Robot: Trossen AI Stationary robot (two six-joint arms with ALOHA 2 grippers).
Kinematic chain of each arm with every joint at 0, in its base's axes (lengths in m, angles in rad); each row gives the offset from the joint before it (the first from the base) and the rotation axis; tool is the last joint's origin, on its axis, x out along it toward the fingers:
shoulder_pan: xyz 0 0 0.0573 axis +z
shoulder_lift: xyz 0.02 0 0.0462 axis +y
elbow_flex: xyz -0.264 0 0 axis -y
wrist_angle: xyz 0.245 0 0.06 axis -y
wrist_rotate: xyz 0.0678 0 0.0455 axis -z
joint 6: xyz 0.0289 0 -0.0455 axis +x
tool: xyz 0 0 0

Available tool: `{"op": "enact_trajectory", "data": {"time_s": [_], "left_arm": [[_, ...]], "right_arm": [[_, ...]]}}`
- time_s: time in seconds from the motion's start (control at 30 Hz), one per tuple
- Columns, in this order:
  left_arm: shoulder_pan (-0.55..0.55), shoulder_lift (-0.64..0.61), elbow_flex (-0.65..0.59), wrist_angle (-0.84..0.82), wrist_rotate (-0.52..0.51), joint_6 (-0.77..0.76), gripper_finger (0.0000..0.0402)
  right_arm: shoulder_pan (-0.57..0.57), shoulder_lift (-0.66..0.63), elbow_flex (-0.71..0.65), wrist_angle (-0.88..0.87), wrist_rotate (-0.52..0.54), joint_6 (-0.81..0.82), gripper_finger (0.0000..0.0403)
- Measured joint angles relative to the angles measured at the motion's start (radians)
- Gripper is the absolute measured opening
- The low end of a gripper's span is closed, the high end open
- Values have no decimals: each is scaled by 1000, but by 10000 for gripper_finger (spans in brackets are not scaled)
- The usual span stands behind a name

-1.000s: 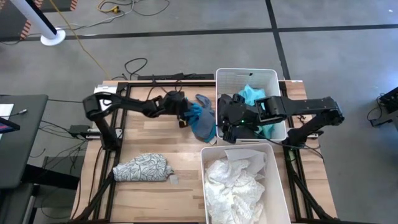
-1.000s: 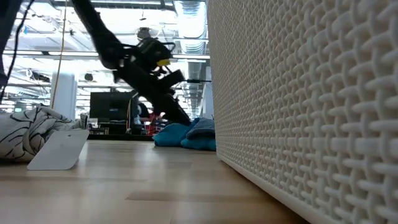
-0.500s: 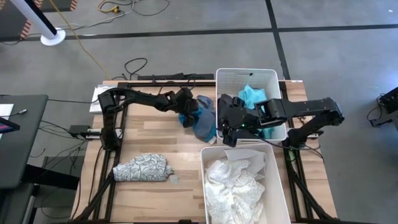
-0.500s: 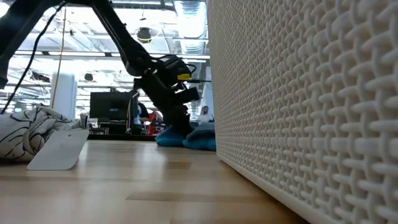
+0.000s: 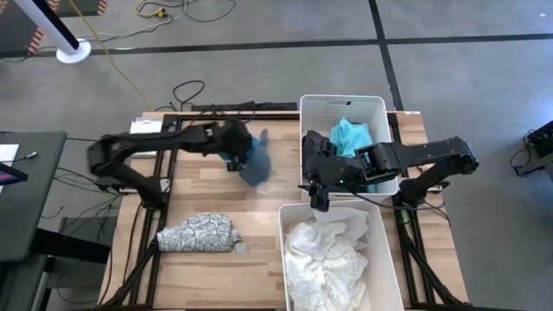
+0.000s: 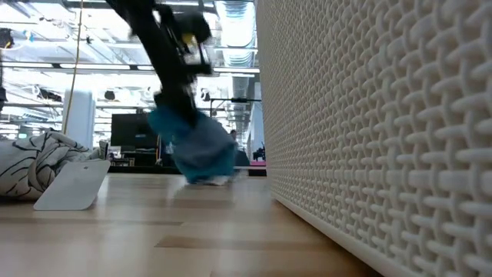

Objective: Sort clothes
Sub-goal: Put the blue short into the top white laundry bin

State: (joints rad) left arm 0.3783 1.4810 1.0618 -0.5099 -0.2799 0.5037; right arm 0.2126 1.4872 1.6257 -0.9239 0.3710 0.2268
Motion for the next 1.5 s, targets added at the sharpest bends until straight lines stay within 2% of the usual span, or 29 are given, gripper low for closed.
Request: {"op": "enact_trajectory", "data": {"time_s": [0.07, 0.1, 0.13, 0.23, 0.3, 0.37, 0.47, 0.5, 0.53, 0.6, 0.63, 0.67, 0.8, 1.0, 1.1, 1.27, 1.5], "left_arm": [[-45, -106, 0, -12, -132, 1, 19], [-70, -156, 0, -11, -160, 3, 19], [-94, -198, 1, -18, -144, 22, 19], [-168, -270, 4, -128, 27, 107, 19], [-215, -270, 2, -222, -2, 105, 19], [-238, -256, -1, -313, -153, 72, 19], [-235, -234, -1, -329, -530, -44, 19], [-232, -228, -1, -335, -577, -64, 19], [-230, -225, -1, -348, -538, -62, 19], [-230, -228, -1, -359, -279, -49, 19], [-232, -229, -2, -328, -189, -64, 19], [-234, -230, -1, -283, -170, -87, 19], [-246, -250, -1, -183, -303, -120, 19], [-248, -326, 0, -22, -288, -112, 19], [-248, -382, 0, 56, -212, -97, 19], [-248, -430, 0, 173, -23, -98, 19], [-248, -420, 1, 242, 79, -116, 19]], "right_arm": [[6, 0, 0, 0, 0, 0, 292], [9, 1, 0, 0, 0, 0, 292], [11, 3, 0, 1, 0, 0, 292], [11, 6, 0, 1, 0, -7, 292], [11, 7, 0, 5, 0, -8, 292], [11, 7, 0, 15, 0, -13, 292], [10, 8, 0, 44, 0, -20, 292], [10, 8, 0, 53, 0, -22, 292], [10, 8, 0, 61, 0, -23, 292], [10, 8, 0, 68, 0, -26, 292], [10, 8, 0, 70, 0, -26, 292], [10, 8, 0, 70, 0, -26, 292], [10, 8, 0, 68, 0, -26, 292], [12, 8, 0, 62, 0, -25, 292], [19, 8, 0, 58, 0, -26, 292], [38, 8, 0, 82, -1, -67, 292], [63, 8, 0, 247, -2, -156, 292]]}}
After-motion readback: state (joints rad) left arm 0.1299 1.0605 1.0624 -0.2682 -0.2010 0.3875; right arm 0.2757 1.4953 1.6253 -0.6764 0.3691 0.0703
